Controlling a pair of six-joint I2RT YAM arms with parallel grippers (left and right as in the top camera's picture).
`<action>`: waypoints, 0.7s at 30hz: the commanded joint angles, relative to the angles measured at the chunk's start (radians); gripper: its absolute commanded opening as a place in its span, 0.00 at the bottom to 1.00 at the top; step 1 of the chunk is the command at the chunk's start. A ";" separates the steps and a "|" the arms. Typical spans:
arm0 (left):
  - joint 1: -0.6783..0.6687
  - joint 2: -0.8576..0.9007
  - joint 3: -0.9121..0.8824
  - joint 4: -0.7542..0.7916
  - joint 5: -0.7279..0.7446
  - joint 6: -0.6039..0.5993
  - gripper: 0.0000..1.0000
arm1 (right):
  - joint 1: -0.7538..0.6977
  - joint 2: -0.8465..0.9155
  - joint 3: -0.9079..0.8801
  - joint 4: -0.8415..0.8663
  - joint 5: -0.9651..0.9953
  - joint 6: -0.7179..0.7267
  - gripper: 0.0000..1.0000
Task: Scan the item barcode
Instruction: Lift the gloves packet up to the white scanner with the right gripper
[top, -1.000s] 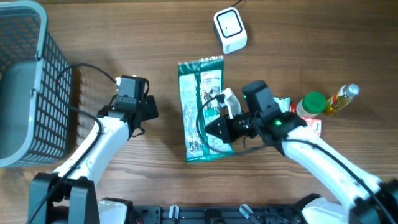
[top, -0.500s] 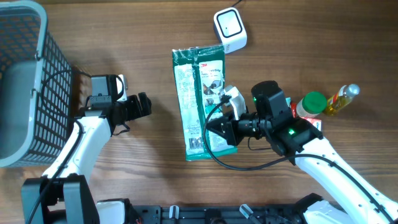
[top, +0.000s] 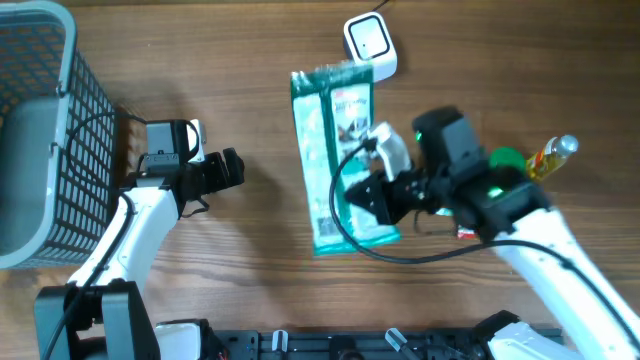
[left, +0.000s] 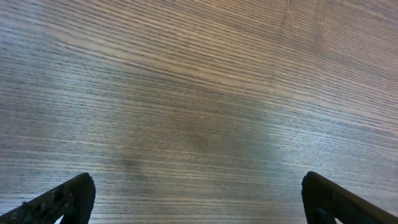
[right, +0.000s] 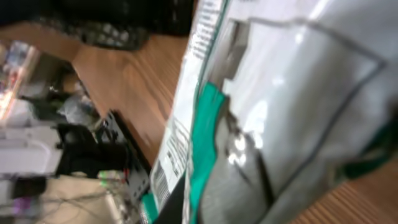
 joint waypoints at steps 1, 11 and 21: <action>0.004 0.008 0.013 0.003 0.011 0.023 1.00 | -0.004 0.060 0.363 -0.237 0.222 -0.157 0.04; 0.004 0.008 0.013 0.003 0.011 0.023 1.00 | 0.014 0.421 0.845 -0.378 0.620 -0.401 0.04; 0.004 0.008 0.013 0.003 0.011 0.023 1.00 | 0.066 0.724 0.842 -0.094 1.129 -0.726 0.05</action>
